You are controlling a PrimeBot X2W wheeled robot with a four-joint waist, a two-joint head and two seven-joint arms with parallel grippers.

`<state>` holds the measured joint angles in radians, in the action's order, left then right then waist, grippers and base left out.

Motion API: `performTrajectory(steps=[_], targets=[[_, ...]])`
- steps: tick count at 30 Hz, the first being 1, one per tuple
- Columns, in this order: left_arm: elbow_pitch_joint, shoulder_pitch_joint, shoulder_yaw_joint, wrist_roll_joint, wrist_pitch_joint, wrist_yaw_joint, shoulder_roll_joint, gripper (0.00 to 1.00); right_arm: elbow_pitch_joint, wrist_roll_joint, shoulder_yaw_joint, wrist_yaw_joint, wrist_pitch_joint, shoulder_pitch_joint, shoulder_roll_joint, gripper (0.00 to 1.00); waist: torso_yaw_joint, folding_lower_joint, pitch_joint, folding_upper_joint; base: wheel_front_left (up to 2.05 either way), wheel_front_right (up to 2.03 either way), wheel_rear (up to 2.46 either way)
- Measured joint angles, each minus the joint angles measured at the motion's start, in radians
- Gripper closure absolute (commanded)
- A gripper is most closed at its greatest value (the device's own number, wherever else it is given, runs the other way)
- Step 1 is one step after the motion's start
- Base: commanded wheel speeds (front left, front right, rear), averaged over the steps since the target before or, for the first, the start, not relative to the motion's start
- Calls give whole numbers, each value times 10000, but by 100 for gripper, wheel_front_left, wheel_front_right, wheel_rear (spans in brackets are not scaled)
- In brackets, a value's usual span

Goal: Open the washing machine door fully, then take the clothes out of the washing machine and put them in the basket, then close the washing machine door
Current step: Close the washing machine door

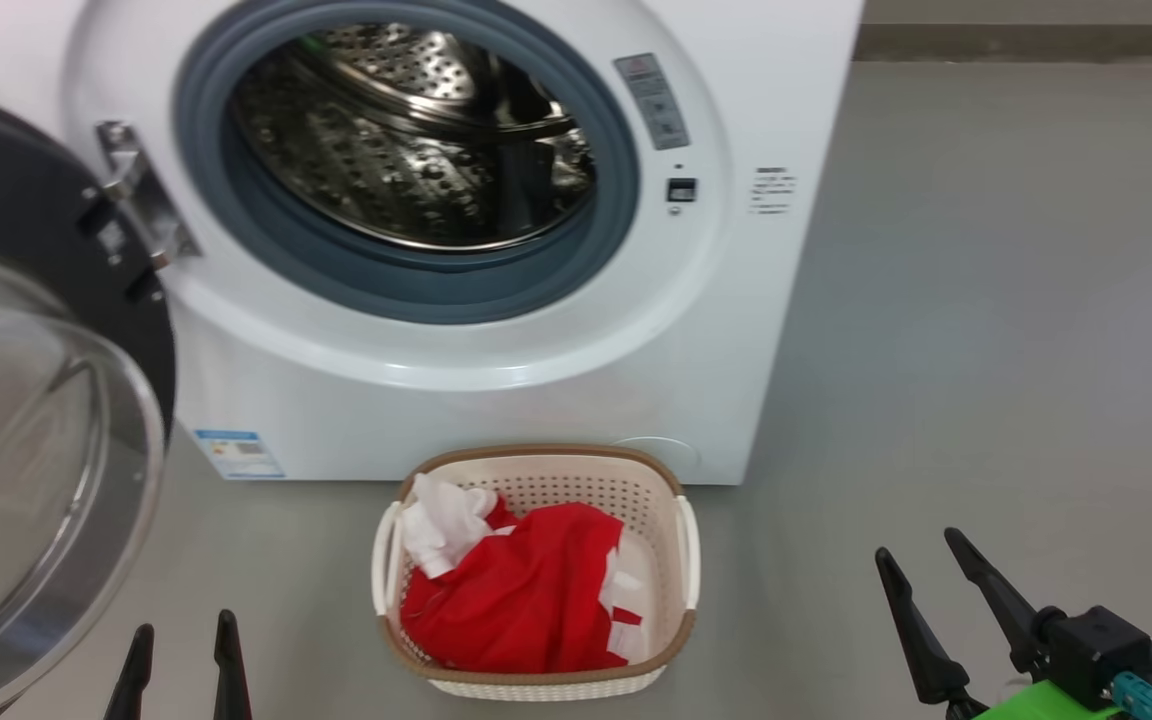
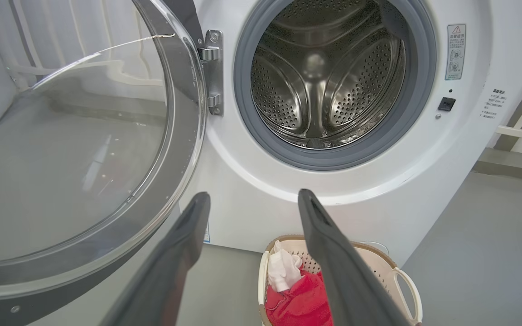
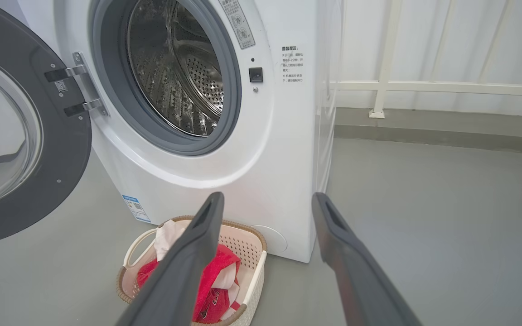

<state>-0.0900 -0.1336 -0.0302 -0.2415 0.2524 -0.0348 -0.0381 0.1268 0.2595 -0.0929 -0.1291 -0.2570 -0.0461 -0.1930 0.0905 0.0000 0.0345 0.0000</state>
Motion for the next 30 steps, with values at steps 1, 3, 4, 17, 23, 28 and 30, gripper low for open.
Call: performTrajectory(steps=[1,3,4,17,23,28,30], targets=[[-8,1,15,-10,0,35,0,0,17,2,-48,0,2,79,-15,0,106,0,-4,0,0,0,0],[-19,0,27,-17,0,56,0,0,29,42,-186,0,0,175,-65,0,319,0,-14,0,0,0,0],[-19,0,35,-42,0,92,2,0,42,69,-240,0,0,221,-75,0,434,0,-20,0,0,0,0],[-15,-26,35,-364,0,320,0,0,196,418,-780,0,0,545,-280,0,2246,0,-112,0,0,0,0],[-12,-61,84,-447,0,426,2,0,267,433,-936,0,2,615,-284,0,2901,0,-171,0,0,0,0],[-10,-102,90,-525,0,495,0,0,314,443,-1106,0,2,719,-293,0,3491,0,-229,0,0,0,0],[-10,-190,105,-527,0,525,0,0,341,445,-1195,0,2,722,-293,0,3688,0,-252,0,0,0,0]])
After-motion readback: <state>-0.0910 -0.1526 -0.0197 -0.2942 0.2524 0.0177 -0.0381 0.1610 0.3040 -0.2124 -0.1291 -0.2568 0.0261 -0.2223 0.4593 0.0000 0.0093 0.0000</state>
